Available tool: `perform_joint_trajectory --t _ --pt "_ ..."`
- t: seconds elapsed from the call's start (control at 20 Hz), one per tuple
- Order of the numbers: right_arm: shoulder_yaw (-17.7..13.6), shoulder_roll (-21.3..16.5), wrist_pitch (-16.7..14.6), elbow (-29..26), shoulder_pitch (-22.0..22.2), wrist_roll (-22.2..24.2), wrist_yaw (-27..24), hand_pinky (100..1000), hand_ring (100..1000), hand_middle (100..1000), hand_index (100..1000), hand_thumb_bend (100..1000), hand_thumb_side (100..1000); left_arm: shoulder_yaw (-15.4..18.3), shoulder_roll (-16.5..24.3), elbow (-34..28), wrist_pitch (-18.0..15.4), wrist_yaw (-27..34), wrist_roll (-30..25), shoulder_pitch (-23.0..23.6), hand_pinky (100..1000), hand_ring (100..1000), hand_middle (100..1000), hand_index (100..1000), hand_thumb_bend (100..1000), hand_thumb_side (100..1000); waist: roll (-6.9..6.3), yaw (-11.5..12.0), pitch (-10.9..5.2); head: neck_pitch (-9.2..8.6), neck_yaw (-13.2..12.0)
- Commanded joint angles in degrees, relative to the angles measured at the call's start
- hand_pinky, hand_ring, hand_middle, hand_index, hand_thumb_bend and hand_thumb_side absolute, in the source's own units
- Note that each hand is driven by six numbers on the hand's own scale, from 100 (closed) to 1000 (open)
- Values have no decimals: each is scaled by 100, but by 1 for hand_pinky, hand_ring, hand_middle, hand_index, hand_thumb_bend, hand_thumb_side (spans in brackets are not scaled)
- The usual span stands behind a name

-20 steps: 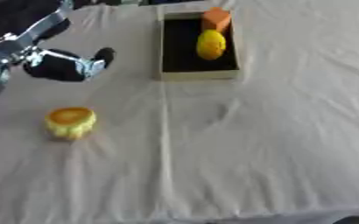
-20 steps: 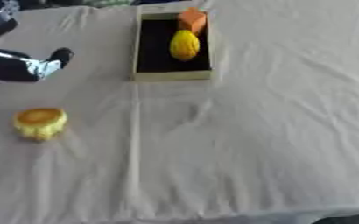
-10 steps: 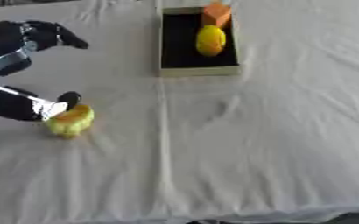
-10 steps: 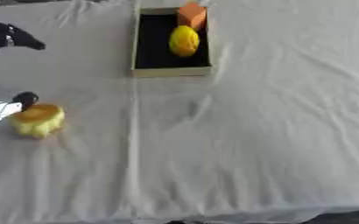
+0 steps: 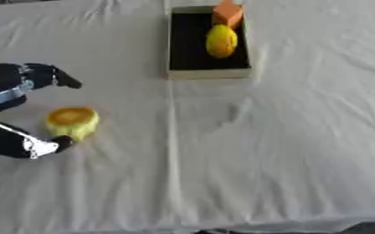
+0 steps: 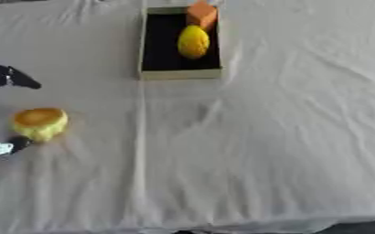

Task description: Pick up objects on the table and place them in the box.

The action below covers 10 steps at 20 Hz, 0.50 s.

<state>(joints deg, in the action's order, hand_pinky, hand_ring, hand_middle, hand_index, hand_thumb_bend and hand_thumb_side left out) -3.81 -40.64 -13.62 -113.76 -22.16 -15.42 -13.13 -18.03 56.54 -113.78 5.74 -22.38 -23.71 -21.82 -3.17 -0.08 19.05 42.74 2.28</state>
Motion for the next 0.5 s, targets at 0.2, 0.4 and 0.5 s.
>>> perform_joint_trajectory --t 0.2,0.4,0.5 --pt "-60 -122 17 -83 -19 22 9 968 851 675 840 100 538 71 69 -75 298 -365 -224 -58 889 860 805 901 502 100 29 -20 -86 -35 -52" --pt "-63 -109 24 -83 2 30 7 968 851 674 840 100 538 32 -5 16 425 -478 -363 -127 882 851 797 894 464 100 26 -39 -78 -31 -60" --pt "-64 -98 31 -83 5 36 2 969 851 674 840 100 539 14 -41 118 467 -554 -372 -152 881 850 795 891 452 100 21 -48 -73 -30 -63"
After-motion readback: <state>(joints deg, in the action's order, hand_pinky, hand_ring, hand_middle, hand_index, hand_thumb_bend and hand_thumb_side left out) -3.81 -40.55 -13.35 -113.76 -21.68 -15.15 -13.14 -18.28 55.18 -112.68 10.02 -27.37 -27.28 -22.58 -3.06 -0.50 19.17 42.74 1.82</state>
